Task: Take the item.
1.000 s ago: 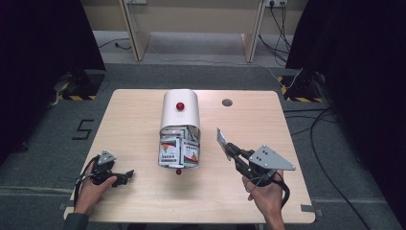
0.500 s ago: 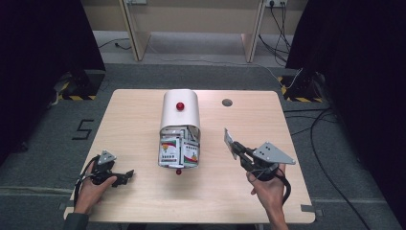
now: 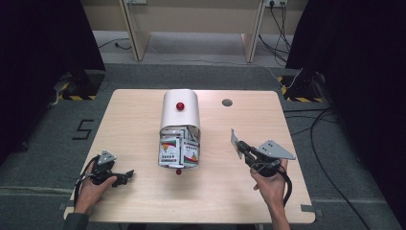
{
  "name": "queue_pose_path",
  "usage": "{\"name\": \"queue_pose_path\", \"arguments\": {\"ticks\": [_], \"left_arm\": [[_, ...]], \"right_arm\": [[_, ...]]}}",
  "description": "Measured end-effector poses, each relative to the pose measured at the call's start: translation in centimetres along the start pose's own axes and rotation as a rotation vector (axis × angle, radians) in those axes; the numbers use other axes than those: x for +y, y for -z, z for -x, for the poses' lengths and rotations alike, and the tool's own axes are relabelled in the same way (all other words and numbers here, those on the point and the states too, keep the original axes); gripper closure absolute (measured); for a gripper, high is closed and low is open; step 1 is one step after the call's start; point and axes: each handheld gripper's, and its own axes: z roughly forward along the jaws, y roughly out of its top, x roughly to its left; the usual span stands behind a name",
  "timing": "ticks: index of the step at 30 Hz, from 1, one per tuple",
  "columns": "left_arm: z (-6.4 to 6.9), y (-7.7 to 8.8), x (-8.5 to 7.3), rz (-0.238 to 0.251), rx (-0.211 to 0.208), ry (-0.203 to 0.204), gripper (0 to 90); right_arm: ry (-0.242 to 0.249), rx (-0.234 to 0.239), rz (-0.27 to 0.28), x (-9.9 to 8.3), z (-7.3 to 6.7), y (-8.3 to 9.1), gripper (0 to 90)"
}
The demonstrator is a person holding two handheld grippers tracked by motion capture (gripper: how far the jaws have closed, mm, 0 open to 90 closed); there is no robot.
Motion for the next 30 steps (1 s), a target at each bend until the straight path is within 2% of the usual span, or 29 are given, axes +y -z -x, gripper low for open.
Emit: {"name": "queue_pose_path", "arguments": {"ticks": [15, 30], "left_arm": [[0.0, 0.0, 0.0, 0.002, 0.000, 0.003, 0.0], [0.0, 0.0, 0.0, 0.003, -0.001, 0.004, 0.0]], "right_arm": [[-0.024, -0.039, -0.054, -1.6, 1.6, -1.2, 86.1], [-0.044, -0.071, -0.072, -2.4, 2.7, -1.6, 86.1]]}}
